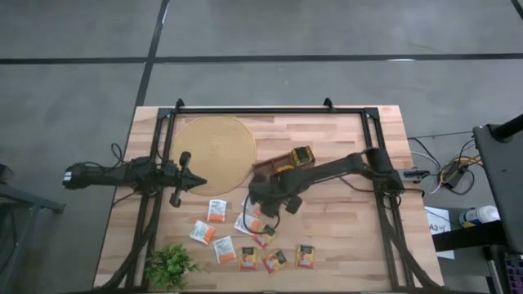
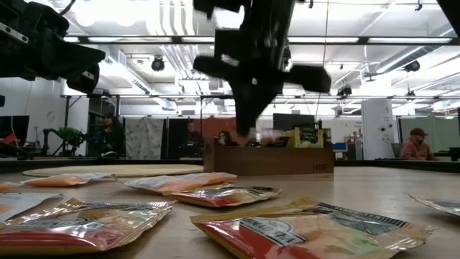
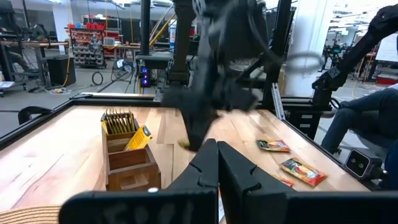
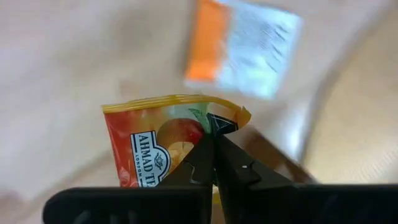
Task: Pick & Place Tea
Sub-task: Put the orange tea bag into the middle section of the wooden organizer
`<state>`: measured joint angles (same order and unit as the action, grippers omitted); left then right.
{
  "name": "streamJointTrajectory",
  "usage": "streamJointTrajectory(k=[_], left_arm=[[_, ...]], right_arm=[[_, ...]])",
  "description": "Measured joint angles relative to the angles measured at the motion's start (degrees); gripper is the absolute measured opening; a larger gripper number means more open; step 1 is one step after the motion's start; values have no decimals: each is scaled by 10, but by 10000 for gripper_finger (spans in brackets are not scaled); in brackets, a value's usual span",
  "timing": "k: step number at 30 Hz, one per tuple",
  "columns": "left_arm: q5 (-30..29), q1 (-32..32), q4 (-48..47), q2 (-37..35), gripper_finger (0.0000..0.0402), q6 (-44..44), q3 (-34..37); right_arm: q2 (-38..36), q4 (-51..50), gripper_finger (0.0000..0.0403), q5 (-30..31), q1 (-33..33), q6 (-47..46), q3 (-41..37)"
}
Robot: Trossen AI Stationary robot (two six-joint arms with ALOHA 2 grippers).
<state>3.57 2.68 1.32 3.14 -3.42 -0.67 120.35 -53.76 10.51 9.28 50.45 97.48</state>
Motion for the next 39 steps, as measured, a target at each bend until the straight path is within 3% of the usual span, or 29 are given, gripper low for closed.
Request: streamJointTrajectory(k=[8,14,21,26,32,39], left_arm=[[0,0,0,0,0,0,0],[0,0,0,0,0,0,0],[0,0,0,0,0,0,0],[0,0,0,0,0,0,0],[0,0,0,0,0,0,0],[0,0,0,0,0,0,0]], right_arm=[[-93,-32,8,139,-26,-103,15],[-146,-20,8,156,-75,-156,-32],[-201,147,8,176,-108,-171,-147],[-224,264,8,261,-98,-171,-241],[-225,335,8,328,-84,-198,-315],[-225,395,8,345,-72,-219,-352]])
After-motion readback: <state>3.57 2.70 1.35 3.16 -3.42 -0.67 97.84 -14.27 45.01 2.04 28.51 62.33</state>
